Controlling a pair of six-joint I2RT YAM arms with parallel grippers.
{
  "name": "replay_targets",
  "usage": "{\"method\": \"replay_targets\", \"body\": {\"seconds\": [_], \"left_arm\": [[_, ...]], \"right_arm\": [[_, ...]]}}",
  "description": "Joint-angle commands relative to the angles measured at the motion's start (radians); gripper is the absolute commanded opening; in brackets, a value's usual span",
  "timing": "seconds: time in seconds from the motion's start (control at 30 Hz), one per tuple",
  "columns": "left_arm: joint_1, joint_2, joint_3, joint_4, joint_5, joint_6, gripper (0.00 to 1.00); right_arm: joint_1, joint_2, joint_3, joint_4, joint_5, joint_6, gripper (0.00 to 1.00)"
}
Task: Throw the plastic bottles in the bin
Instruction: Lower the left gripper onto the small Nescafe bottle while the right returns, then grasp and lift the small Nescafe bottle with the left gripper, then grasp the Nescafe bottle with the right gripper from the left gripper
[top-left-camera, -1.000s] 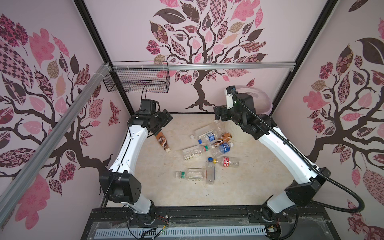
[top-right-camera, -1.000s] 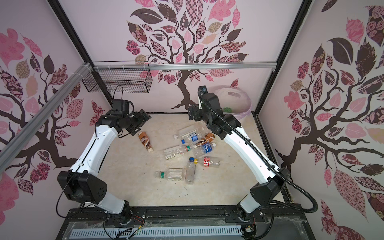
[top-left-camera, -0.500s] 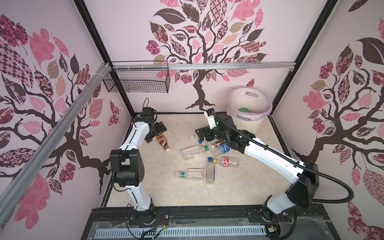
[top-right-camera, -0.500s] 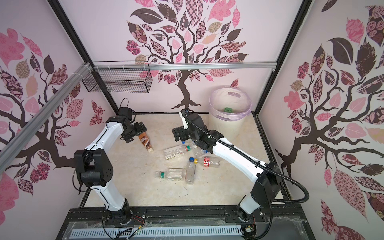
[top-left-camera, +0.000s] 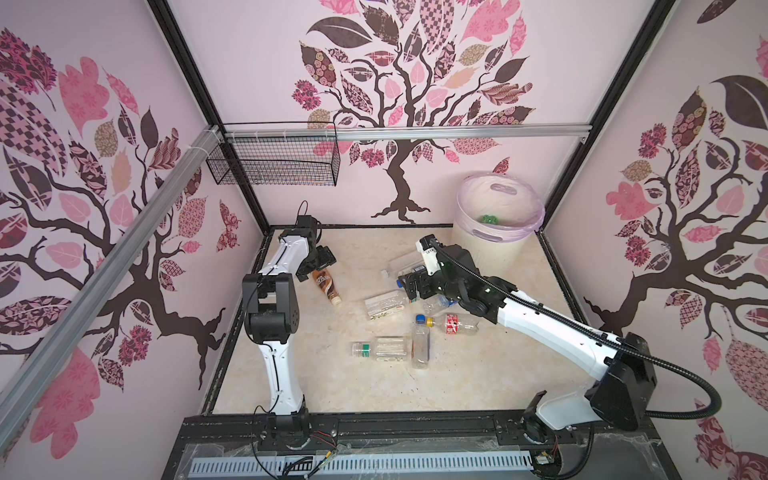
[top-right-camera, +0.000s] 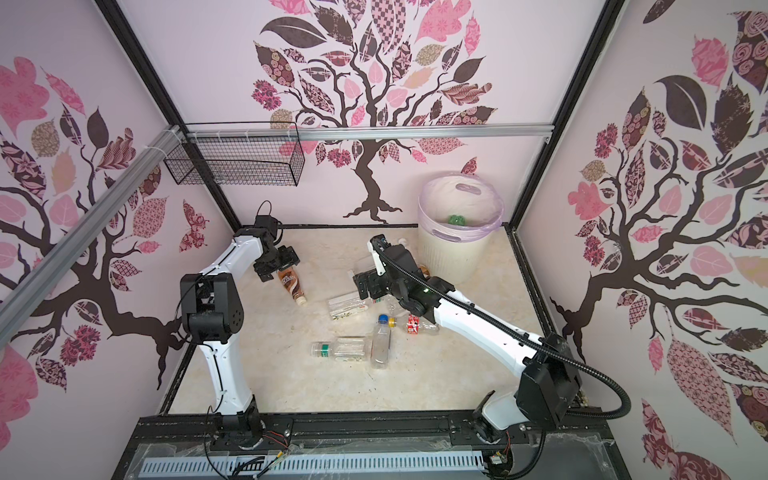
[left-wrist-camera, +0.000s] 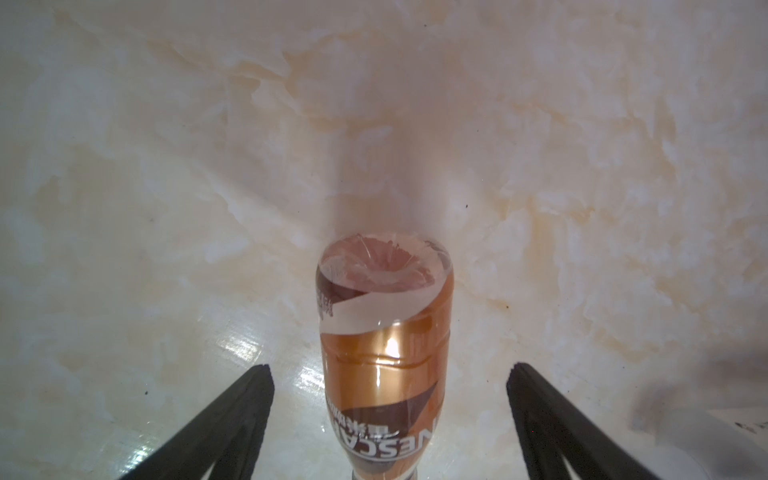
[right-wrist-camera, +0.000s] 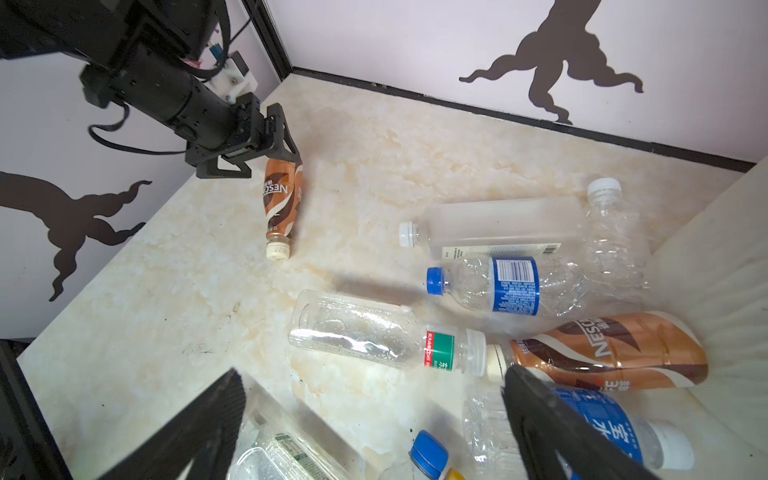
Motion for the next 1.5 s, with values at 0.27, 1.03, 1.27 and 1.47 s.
{"method": "replay_targets", "body": {"seconds": [0.27,1.03,1.27,1.47], "left_arm": [[0.002,0.096,0.051,-0.005,-0.028,0.034,0.82],[0.001,-0.017,-0.123,0.101,0.086,-0.001,0.53],[-0.052,-0.178,-0.177,0.170,0.197,-0.021,0.52],[-0.169,-0.309,-0.118,0.183,0.223,-0.025,0.53]], "right_arm": [[-0.004,0.009,0.025,0.031,-0.038,0.029,0.99],[0.003,0.080,0.048,0.036,-0.180,0.163,0.99],[0.003,0.082,0.050,0.052,-0.196,0.238,1.00],[0.003,0.067,0.059,0.050,-0.145,0.233,1.00]]}}
